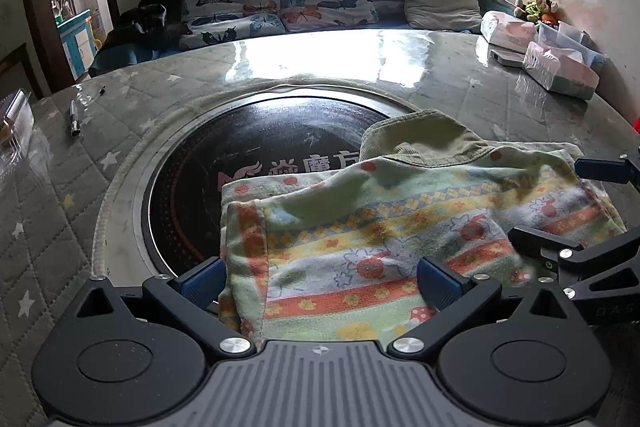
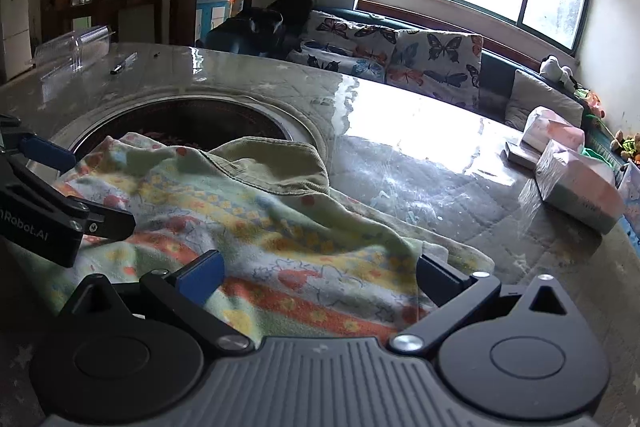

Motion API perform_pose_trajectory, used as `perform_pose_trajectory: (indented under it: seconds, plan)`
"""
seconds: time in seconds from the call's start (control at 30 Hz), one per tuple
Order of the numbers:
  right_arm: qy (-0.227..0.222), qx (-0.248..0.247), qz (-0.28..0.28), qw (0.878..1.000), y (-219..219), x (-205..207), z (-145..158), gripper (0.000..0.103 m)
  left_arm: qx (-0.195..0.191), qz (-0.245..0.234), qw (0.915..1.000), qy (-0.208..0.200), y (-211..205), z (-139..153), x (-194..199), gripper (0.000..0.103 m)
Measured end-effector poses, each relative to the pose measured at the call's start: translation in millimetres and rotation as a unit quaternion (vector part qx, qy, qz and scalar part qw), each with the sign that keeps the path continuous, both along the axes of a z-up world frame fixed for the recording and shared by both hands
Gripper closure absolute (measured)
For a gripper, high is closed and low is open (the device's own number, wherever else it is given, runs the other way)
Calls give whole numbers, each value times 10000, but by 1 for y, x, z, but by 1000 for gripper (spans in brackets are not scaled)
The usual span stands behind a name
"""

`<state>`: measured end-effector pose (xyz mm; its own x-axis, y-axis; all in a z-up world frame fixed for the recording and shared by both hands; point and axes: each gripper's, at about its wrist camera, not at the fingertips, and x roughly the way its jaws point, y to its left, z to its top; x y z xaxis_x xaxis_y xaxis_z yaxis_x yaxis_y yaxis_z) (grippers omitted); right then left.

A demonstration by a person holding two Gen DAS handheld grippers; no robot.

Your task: Fold clothes

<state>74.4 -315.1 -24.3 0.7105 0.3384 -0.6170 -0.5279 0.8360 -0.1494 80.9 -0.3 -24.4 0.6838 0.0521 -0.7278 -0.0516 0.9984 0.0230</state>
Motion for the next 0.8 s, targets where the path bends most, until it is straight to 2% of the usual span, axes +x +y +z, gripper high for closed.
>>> perform_pose_trajectory:
  seconds: [0.17,0.3,0.57,0.63,0.8]
  plan:
    - [-134,168,109,9997,-2,-10,14,0,-39,67,10000,-20,3,1,-4,0]
    - [-180,191,465,9986,5,-23,26,0,-72,158,9998,-73,8,5,-9,0]
    - [-19,123,1141,9934,30,-47,29,0,-167,405,9989,-159,26,9,-23,0]
    - [29,111,1268,9919,36,-52,29,5,-196,467,9986,-177,31,9,-27,0]
    - [80,-14,1648,9863,55,-62,29,7,-273,629,9973,-249,44,11,-33,0]
